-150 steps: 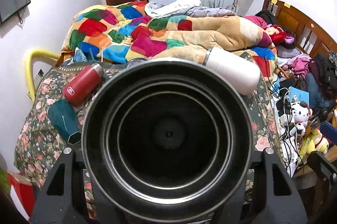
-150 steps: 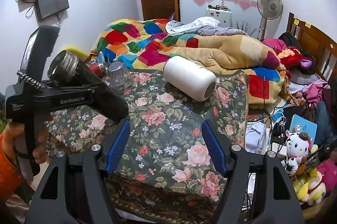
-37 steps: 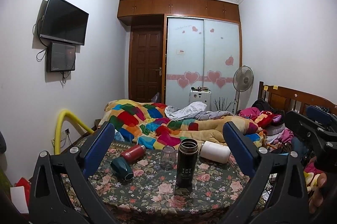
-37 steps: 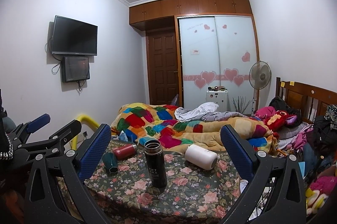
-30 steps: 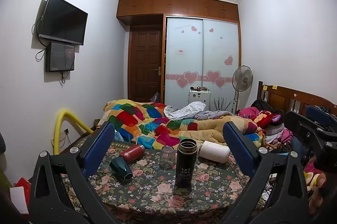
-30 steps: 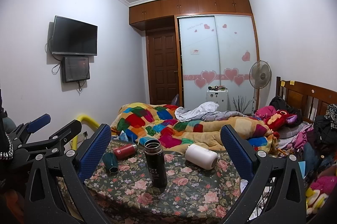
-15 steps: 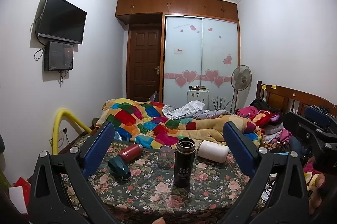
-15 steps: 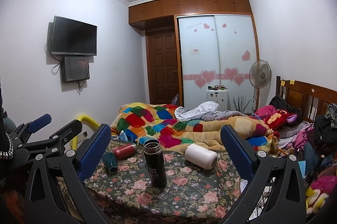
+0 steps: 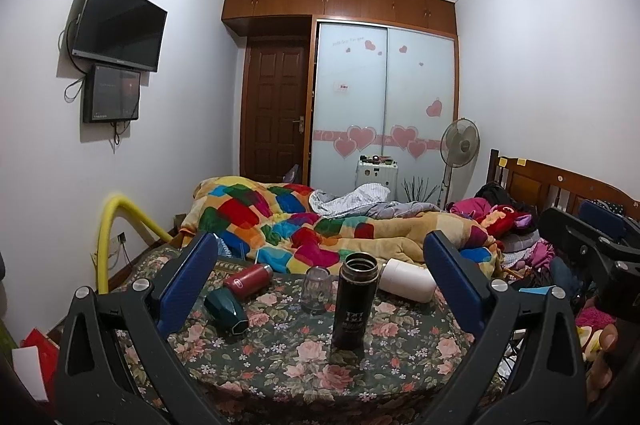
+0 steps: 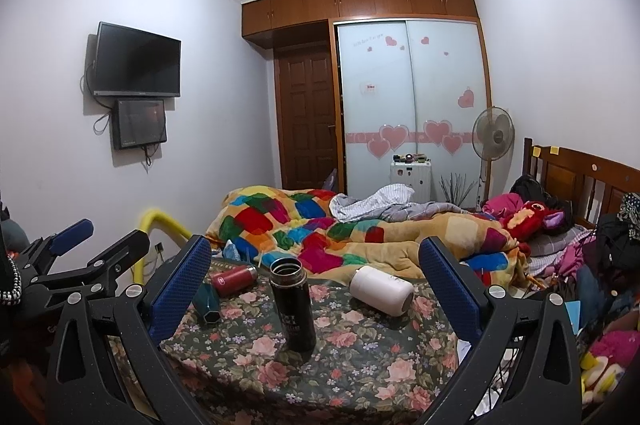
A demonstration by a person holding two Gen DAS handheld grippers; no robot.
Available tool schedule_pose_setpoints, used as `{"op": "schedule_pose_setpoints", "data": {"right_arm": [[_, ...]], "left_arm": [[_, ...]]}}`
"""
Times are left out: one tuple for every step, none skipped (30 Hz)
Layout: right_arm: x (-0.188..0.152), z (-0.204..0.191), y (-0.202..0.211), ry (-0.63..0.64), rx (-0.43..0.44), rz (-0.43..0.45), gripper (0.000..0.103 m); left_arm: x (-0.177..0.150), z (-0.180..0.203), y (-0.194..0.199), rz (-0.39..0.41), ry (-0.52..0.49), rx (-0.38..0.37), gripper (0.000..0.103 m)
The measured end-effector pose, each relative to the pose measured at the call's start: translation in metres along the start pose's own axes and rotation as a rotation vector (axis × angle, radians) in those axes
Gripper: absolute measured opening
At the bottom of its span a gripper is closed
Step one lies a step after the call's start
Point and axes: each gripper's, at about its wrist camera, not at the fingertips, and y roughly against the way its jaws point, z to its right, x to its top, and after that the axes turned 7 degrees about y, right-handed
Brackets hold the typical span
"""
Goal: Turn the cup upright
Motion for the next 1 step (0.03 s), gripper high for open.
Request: {"op": "schedule_pose_setpoints", "data": {"right_arm": [[0.0001,-0.0015,-0.0016,0.002,0.0,-0.005,0.103]], "left_arm": [[-0.0004,-0.0034,-0.0013,-0.003,0.006,0.005,0.103]]}}
